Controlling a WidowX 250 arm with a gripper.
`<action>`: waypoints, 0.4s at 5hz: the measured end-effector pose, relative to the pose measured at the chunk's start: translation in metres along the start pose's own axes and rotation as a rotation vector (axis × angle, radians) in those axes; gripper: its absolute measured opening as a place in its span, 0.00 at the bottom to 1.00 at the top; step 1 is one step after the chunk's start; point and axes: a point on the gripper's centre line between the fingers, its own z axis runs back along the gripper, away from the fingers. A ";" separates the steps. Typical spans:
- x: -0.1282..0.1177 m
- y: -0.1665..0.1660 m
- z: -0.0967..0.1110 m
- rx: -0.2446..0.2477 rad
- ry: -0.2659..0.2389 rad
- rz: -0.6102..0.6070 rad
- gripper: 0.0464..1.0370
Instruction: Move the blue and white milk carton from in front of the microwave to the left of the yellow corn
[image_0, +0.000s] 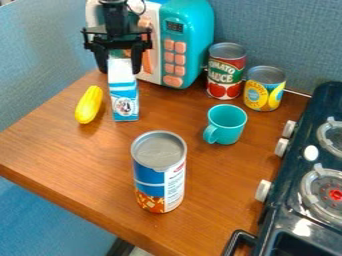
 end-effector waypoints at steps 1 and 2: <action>-0.009 0.001 0.010 -0.007 0.011 -0.088 0.78; -0.024 0.005 0.027 -0.012 -0.006 -0.171 0.78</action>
